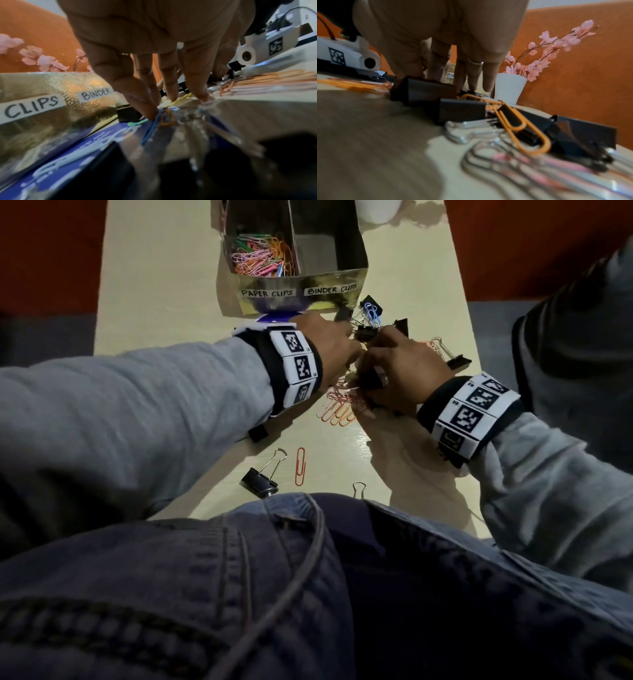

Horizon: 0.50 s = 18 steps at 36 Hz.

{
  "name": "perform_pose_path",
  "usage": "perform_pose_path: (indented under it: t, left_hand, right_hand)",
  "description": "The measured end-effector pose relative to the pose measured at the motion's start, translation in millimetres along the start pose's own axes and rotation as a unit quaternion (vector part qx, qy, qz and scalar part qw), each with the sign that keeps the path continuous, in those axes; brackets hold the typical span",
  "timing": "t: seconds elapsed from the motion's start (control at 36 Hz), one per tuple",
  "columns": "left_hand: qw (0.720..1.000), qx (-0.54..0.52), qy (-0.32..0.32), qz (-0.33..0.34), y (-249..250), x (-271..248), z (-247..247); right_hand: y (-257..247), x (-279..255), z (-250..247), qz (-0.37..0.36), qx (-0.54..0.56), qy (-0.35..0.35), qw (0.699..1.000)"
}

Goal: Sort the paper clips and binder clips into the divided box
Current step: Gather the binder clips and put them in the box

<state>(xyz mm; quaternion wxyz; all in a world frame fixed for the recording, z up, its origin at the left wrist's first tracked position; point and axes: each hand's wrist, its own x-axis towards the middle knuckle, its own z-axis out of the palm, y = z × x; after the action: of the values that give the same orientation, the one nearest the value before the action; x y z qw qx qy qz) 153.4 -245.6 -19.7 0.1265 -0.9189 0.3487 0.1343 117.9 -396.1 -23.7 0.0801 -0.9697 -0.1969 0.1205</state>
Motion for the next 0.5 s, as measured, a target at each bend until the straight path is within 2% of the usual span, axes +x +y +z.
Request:
perform_pose_path:
  t: [0.11,0.31,0.5]
  left_hand:
    - [1.000,-0.018,-0.015,0.013,-8.4,-1.7,2.2]
    - [0.997,-0.069,-0.012,0.012,-19.7,-7.8,2.9]
    - [0.990,-0.129,-0.007,-0.050,-19.8,-11.8,11.2]
  right_hand:
    - [0.8,-2.6,-1.6,0.001,-0.032,-0.010,0.999]
    - [-0.2,7.1,6.1,-0.012,-0.096,0.015,0.995]
    - [2.0,14.7,-0.7,0.028,-0.073,0.000,0.997]
